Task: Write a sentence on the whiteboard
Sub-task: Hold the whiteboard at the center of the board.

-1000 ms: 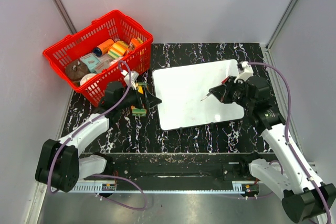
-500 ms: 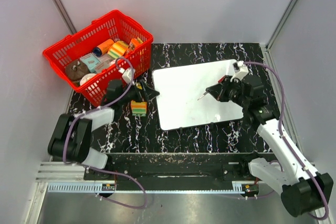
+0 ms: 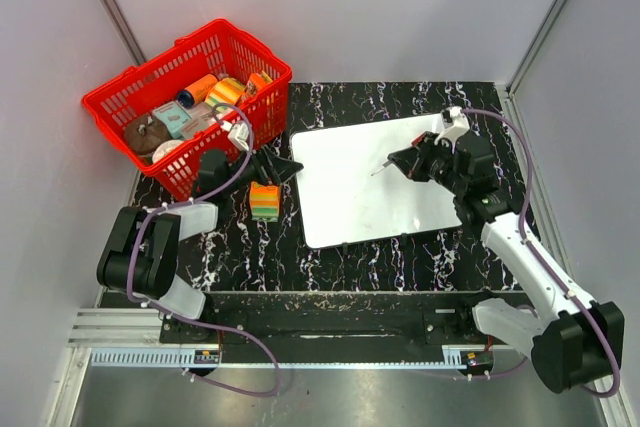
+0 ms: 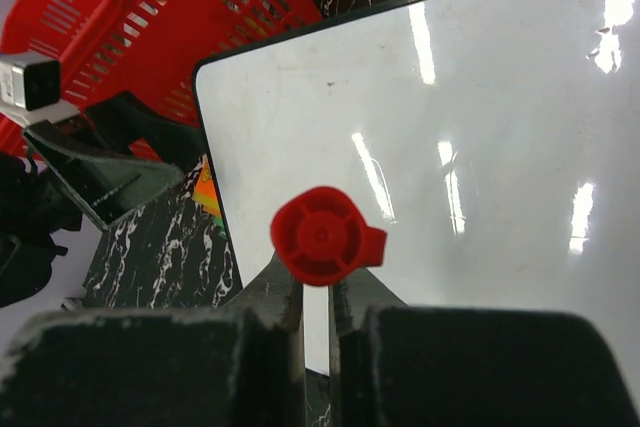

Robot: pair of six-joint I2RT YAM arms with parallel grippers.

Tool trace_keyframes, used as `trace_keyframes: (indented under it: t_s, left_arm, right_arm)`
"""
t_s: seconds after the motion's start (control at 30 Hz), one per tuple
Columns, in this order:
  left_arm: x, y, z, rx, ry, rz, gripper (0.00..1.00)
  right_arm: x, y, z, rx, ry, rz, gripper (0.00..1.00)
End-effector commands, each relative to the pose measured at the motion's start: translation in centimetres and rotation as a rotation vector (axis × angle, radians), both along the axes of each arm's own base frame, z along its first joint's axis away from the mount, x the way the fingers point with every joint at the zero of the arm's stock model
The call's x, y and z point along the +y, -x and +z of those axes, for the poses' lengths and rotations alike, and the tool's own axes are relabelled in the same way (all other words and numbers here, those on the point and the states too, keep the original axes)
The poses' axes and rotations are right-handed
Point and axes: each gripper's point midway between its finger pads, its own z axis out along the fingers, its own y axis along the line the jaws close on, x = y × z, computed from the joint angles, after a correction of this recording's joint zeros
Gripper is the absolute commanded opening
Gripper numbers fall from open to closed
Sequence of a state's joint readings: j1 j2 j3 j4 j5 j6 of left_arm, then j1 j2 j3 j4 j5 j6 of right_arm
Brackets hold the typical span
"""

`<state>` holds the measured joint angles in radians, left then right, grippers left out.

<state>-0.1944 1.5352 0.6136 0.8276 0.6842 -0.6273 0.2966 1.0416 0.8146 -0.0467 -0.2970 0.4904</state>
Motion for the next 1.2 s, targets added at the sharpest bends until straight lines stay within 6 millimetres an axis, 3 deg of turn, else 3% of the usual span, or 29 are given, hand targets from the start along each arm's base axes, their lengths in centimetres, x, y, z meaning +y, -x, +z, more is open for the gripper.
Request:
trace_keyframes:
  t_s: [0.0, 0.07, 0.1, 0.13, 0.17, 0.23, 0.33, 0.53, 0.9, 1.17]
  left_arm:
    - [0.2, 0.7, 2.5, -0.118, 0.037, -0.003, 0.96]
    - [0.2, 0.9, 2.1, -0.11, 0.037, 0.001, 0.95]
    - [0.3, 0.9, 2.1, -0.109, 0.039, 0.005, 0.96]
    - [0.3, 1.1, 2.2, -0.114, 0.042, 0.005, 0.96]
    - [0.3, 1.0, 2.3, -0.117, 0.042, 0.008, 0.96]
    - [0.5, 1.0, 2.0, -0.113, 0.036, 0.017, 0.96]
    - [0.6, 0.9, 1.6, -0.1, 0.031, 0.025, 0.96]
    - [0.0, 0.4, 1.1, -0.079, 0.045, -0.01, 0.95]
    - [-2.1, -0.7, 0.3, -0.029, 0.079, -0.158, 0.84]
    - [-2.9, -0.4, 0.1, -0.028, 0.093, -0.223, 0.57]
  right_arm:
    - [1.2, -1.8, 4.2, -0.12, -0.087, -0.003, 0.0]
    - [1.6, -2.6, 4.4, -0.123, -0.074, -0.027, 0.0]
    - [3.0, -2.1, 4.5, -0.128, -0.058, -0.002, 0.0]
    - [3.0, -2.7, 5.6, -0.159, -0.038, -0.042, 0.0]
    - [3.8, -2.6, 5.2, -0.16, 0.013, -0.036, 0.0]
    - [5.3, -2.4, 6.4, -0.198, 0.054, -0.056, 0.0]
    - [6.3, -2.2, 6.5, -0.24, 0.137, -0.093, 0.0]
    - [5.3, -2.2, 6.2, -0.293, 0.165, -0.147, 0.0]
    - [5.5, -2.2, 5.9, -0.288, 0.172, -0.136, 0.0]
    - [5.5, -2.1, 6.1, -0.291, 0.17, -0.13, 0.0]
